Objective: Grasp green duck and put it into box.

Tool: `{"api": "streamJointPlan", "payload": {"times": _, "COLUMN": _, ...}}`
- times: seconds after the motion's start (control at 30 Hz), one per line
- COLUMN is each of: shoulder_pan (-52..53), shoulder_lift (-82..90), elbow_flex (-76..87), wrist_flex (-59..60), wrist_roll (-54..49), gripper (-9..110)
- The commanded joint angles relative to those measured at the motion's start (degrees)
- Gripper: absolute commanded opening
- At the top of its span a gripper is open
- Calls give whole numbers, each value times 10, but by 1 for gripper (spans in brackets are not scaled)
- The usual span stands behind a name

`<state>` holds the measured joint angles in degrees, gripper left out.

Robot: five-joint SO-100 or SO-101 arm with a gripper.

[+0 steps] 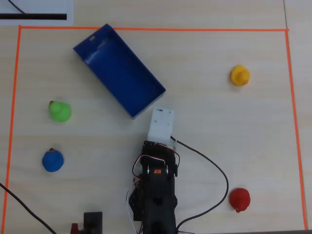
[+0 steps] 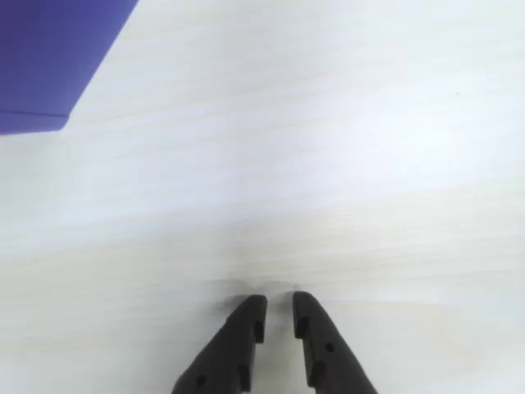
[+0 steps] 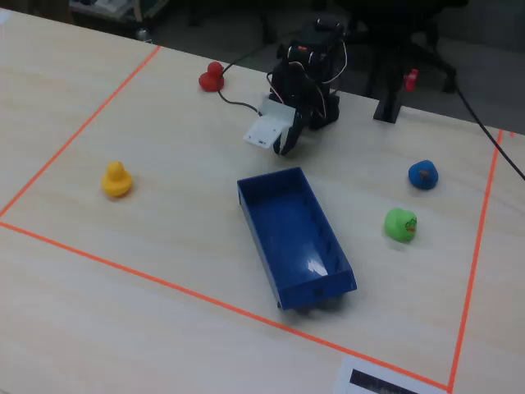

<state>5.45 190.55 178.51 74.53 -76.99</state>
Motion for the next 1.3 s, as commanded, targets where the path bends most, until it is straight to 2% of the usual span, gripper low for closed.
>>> {"api": "streamJointPlan", "payload": {"times": 0.0, "shoulder_pan": 4, "shoulder_lift": -9, "elbow_flex": -3, "wrist_flex": 6, "wrist_roll": 5, "gripper": 1}}
{"api": "streamJointPlan", "payload": {"times": 1.27, "shoulder_pan": -5, "shoulder_lift": -9, "elbow_flex": -3, "wrist_flex": 6, "wrist_roll": 0, "gripper": 1}}
